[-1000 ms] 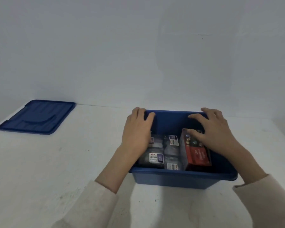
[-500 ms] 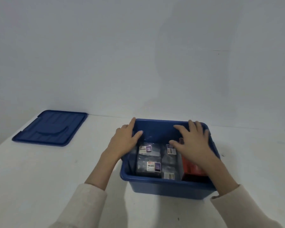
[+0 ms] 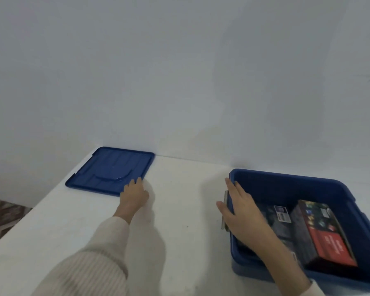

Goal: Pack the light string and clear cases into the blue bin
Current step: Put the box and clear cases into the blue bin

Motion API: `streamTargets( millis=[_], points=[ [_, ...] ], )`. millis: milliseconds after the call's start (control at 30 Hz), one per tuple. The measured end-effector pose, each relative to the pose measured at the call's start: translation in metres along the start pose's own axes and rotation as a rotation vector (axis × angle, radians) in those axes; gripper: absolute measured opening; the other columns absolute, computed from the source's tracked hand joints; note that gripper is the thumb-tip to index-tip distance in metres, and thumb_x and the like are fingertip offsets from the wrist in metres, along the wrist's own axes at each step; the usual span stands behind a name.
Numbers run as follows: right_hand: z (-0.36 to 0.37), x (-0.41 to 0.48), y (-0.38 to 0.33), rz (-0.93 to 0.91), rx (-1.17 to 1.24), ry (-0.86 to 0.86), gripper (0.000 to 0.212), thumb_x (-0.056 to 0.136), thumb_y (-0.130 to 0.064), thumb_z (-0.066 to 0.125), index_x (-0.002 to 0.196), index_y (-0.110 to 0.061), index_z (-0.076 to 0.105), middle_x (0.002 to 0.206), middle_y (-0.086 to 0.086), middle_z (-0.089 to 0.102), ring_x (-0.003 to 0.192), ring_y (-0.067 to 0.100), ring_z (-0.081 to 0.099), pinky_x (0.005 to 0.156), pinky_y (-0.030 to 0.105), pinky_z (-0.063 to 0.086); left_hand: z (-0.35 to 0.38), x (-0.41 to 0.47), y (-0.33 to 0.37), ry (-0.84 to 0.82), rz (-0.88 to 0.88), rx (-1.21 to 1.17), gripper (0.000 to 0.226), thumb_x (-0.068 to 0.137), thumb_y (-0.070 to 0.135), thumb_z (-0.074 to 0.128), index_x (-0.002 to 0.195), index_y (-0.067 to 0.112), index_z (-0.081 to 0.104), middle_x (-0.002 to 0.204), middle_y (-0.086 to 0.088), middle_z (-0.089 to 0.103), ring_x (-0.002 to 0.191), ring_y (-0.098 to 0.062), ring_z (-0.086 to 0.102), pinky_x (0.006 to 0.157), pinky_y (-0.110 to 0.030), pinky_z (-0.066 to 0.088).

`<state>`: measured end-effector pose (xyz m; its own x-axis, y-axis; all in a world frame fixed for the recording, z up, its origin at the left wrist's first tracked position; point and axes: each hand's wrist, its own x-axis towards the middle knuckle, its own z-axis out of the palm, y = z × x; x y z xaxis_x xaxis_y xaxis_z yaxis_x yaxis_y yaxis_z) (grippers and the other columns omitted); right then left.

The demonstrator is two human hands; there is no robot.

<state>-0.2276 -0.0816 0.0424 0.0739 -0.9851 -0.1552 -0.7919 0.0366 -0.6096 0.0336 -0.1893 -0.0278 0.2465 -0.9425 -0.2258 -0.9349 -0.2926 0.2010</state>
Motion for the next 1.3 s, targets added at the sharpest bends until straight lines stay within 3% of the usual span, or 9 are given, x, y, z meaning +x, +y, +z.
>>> streamTargets(
  millis=[267, 400, 533, 667, 767, 933, 1067, 1200, 1300],
  points=[
    [-0.001, 0.0, -0.003, 0.008, -0.009, 0.0, 0.066, 0.099, -0.036, 0.037, 0.149, -0.027, -0.004, 0.159, -0.002, -0.002, 0.143, 0.02, 0.013, 0.114, 0.034, 0.017, 0.004, -0.006, 0.009, 0.133, 0.074, 0.331, 0.027, 0.092, 0.005, 0.039, 0.119, 0.006, 0.043, 0.122, -0.012, 0.051, 0.109, -0.025, 0.054, 0.08, -0.029, 0.046],
    [-0.001, 0.0, 0.0, -0.006, -0.049, 0.008, 0.067, 0.099, -0.038, 0.037, 0.149, -0.026, -0.004, 0.159, 0.0, 0.0, 0.142, 0.022, 0.016, 0.113, 0.036, 0.02, 0.003, -0.015, 0.02, 0.111, 0.106, 0.341, 0.022, 0.087, 0.001, 0.046, 0.108, 0.007, 0.048, 0.109, -0.008, 0.06, 0.096, -0.022, 0.06, 0.066, -0.025, 0.04],
    [-0.001, 0.0, 0.002, -0.021, -0.095, 0.034, 0.066, 0.098, -0.039, 0.036, 0.15, -0.025, -0.002, 0.159, 0.001, 0.005, 0.139, 0.023, 0.022, 0.111, 0.039, 0.027, -0.018, -0.034, 0.044, 0.215, 0.154, 0.414, 0.025, 0.083, -0.003, 0.047, 0.106, 0.007, 0.051, 0.103, -0.005, 0.063, 0.091, -0.021, 0.062, 0.064, -0.025, 0.034],
    [0.0, -0.003, 0.002, -0.033, -0.128, 0.07, 0.064, 0.098, -0.039, 0.035, 0.15, -0.025, 0.0, 0.158, 0.002, 0.012, 0.136, 0.025, 0.027, 0.108, 0.041, 0.033, -0.065, -0.061, 0.066, 0.374, 0.154, 0.392, 0.028, 0.086, 0.005, 0.05, 0.114, 0.004, 0.047, 0.112, -0.009, 0.058, 0.097, -0.025, 0.062, 0.069, -0.03, 0.042],
    [-0.001, -0.005, 0.002, -0.043, -0.095, 0.135, 0.062, 0.097, -0.041, 0.036, 0.149, -0.024, 0.007, 0.157, 0.005, 0.013, 0.138, 0.027, 0.023, 0.109, 0.042, 0.028, -0.105, -0.093, 0.083, 0.494, 0.183, 0.236, 0.025, 0.084, 0.004, 0.05, 0.109, 0.002, 0.047, 0.112, -0.015, 0.052, 0.09, -0.035, 0.06, 0.062, -0.035, 0.034],
    [-0.027, -0.021, 0.01, -0.168, 0.372, 0.403, 0.054, 0.092, -0.029, 0.055, 0.142, -0.022, 0.033, 0.146, 0.0, 0.035, 0.133, 0.019, 0.031, 0.108, 0.033, 0.028, -0.165, -0.165, 0.12, 0.725, 0.292, -0.078, 0.017, 0.085, 0.007, 0.045, 0.102, 0.007, 0.046, 0.091, -0.01, 0.053, 0.08, -0.028, 0.047, 0.062, -0.034, 0.032],
    [-0.071, -0.034, 0.029, -0.226, 0.566, 0.556, 0.057, 0.09, -0.031, 0.058, 0.141, -0.024, 0.034, 0.139, 0.0, 0.042, 0.128, 0.016, 0.039, 0.106, 0.034, 0.035, -0.198, -0.217, 0.147, 0.771, 0.457, -0.626, 0.011, 0.091, 0.018, 0.05, 0.099, 0.018, 0.043, 0.082, -0.002, 0.057, 0.07, -0.02, 0.054, 0.058, -0.031, 0.041],
    [-0.123, -0.043, 0.053, -0.147, 0.795, 0.643, 0.062, 0.09, -0.038, 0.055, 0.145, -0.027, 0.027, 0.133, 0.0, 0.046, 0.115, 0.016, 0.049, 0.092, 0.029, 0.042, -0.193, -0.225, 0.166, 0.524, 0.487, -1.175, 0.019, 0.091, 0.015, 0.056, 0.103, 0.026, 0.048, 0.094, -0.002, 0.066, 0.081, -0.015, 0.063, 0.063, -0.029, 0.051],
    [-0.149, -0.054, 0.083, -0.135, 1.002, 0.547, 0.045, 0.093, -0.032, 0.054, 0.135, -0.021, 0.045, 0.123, 0.002, 0.06, 0.106, 0.018, 0.061, 0.087, 0.036, 0.052, -0.148, -0.207, 0.179, 0.19, 0.334, -1.326, 0.025, 0.092, 0.011, 0.054, 0.112, 0.025, 0.053, 0.1, -0.003, 0.067, 0.084, -0.018, 0.065, 0.06, -0.028, 0.052]
  ],
)
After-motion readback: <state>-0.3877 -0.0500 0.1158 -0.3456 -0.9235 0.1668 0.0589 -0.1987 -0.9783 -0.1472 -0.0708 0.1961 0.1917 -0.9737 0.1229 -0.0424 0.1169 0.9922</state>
